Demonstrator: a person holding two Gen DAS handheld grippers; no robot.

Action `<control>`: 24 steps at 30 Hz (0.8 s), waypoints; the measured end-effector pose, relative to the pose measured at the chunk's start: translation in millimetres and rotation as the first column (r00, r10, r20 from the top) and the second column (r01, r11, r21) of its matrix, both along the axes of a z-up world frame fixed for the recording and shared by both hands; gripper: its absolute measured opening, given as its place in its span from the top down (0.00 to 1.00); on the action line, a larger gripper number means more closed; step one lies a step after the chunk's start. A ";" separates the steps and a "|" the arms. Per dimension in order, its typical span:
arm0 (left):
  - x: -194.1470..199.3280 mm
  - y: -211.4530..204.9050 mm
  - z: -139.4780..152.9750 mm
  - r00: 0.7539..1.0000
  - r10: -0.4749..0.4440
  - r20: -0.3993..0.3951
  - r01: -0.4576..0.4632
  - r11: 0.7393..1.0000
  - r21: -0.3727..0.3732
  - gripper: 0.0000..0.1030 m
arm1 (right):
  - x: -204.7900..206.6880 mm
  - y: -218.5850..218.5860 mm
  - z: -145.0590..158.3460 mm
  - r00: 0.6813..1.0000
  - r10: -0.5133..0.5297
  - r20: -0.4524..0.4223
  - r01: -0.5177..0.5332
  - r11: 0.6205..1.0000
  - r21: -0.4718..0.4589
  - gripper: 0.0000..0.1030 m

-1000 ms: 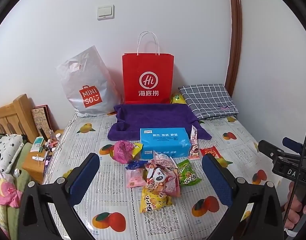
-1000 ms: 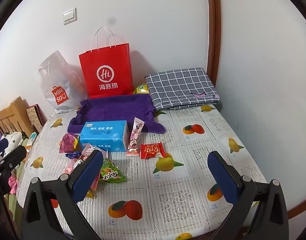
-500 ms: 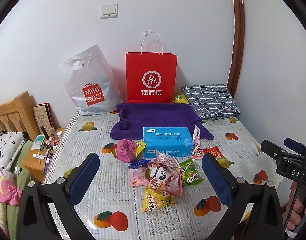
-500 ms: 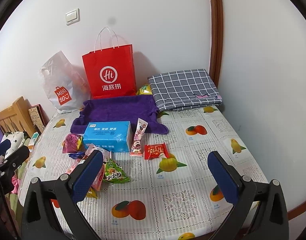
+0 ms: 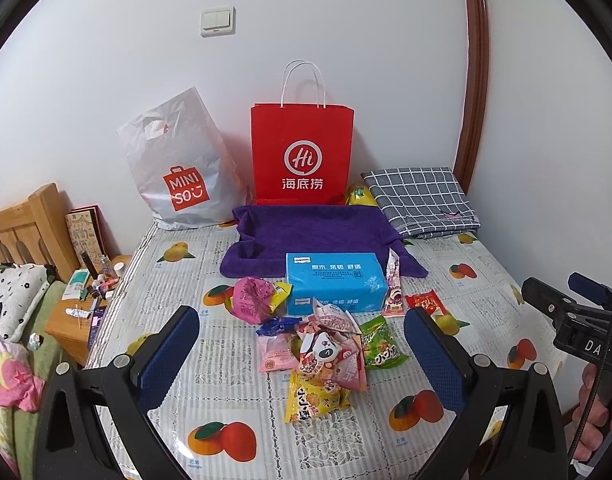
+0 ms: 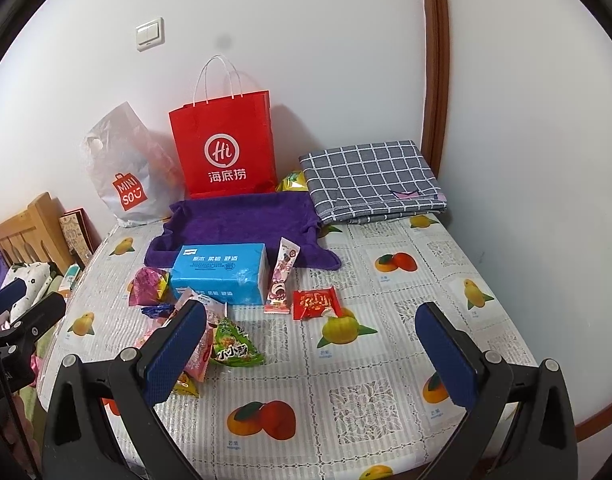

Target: Organize snacks

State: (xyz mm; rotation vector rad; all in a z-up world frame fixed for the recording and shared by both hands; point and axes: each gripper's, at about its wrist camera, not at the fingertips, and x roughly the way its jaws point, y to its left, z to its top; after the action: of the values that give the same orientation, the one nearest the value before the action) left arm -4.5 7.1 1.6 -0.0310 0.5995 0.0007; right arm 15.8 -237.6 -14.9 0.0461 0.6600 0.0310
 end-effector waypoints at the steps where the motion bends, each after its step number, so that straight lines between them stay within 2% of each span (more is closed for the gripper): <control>1: 0.1 -0.1 -0.2 1.000 0.002 0.000 -0.002 1.000 0.002 0.00 | 0.0 0.5 0.1 1.000 0.000 0.000 0.000 1.000 0.001 0.00; 24: -1.5 -1.9 2.1 1.000 -0.003 0.005 0.003 1.000 0.005 0.00 | -2.5 -2.5 2.0 1.000 0.004 0.009 -0.004 1.000 0.012 0.00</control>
State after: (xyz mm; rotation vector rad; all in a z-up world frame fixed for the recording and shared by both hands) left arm -6.1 5.1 3.8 -0.0253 0.5942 -0.0013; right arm 13.3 -240.1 -12.9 0.0566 0.6511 0.0389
